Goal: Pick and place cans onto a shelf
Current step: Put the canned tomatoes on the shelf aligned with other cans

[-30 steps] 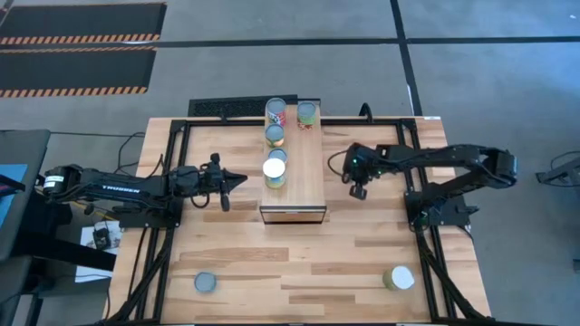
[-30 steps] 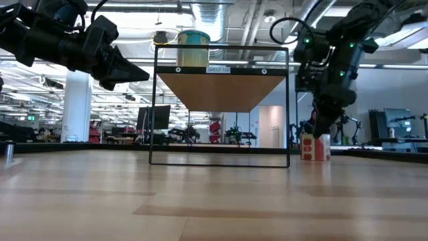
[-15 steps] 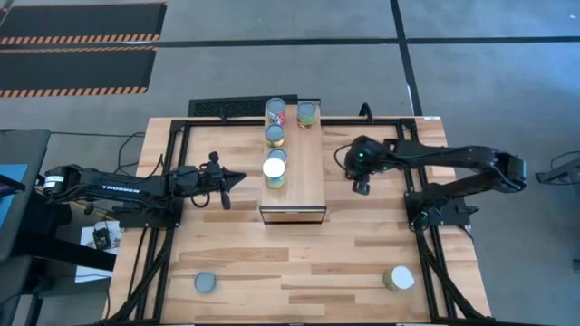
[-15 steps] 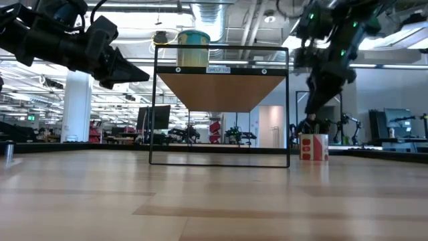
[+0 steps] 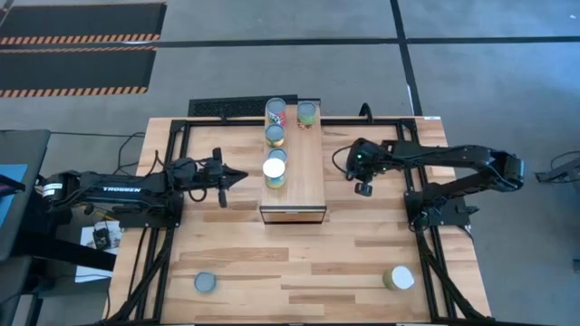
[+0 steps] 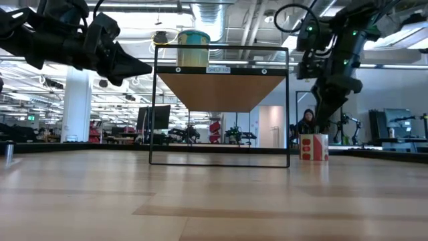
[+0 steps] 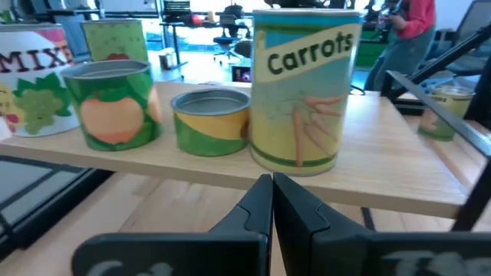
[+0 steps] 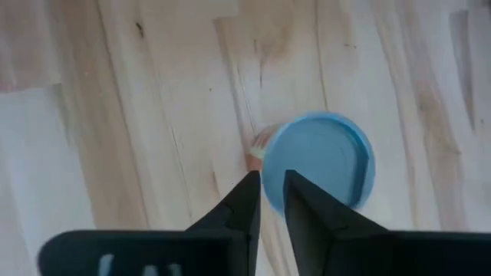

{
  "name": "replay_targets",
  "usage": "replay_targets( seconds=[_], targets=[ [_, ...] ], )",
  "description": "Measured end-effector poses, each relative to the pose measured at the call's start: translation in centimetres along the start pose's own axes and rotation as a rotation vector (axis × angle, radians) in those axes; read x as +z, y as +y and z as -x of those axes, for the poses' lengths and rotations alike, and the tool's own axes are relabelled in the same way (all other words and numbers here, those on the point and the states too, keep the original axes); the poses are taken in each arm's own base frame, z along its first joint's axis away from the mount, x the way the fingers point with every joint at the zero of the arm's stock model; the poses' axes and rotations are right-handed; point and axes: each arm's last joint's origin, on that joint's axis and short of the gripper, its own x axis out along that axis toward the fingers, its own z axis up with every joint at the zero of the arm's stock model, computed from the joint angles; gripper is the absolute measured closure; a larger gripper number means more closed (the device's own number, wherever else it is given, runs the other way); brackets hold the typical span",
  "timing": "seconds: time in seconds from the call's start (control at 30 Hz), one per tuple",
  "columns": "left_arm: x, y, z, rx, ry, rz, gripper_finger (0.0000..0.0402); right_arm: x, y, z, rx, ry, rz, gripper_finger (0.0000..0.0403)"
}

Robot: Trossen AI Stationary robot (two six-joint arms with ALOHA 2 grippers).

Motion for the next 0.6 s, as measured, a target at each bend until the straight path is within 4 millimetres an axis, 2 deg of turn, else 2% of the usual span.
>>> replay_targets(
  seconds=[0.27,0.37,0.47,0.6],
  targets=[
    [-0.6,0.2,0.0,0.012,0.057,0.016,0.0401,0.2,0.2,-2.0,0.010,0.061,0.008,0.0233],
    [-0.6,0.2,0.0,0.015,0.065,0.021,0.0401,0.2,0.2,-2.9,0.013,0.101,0.016,0.0223],
    [-0.6,0.2,0.0,0.017,0.065,0.021,0.0401,0.4,0.2,-3.7,0.005,0.123,0.029,0.0241],
    [-0.6,0.2,0.0,0.018,0.065,0.020,0.0401,0.5,0.3,-3.8,-0.010,0.145,0.063,0.0313]
  ],
)
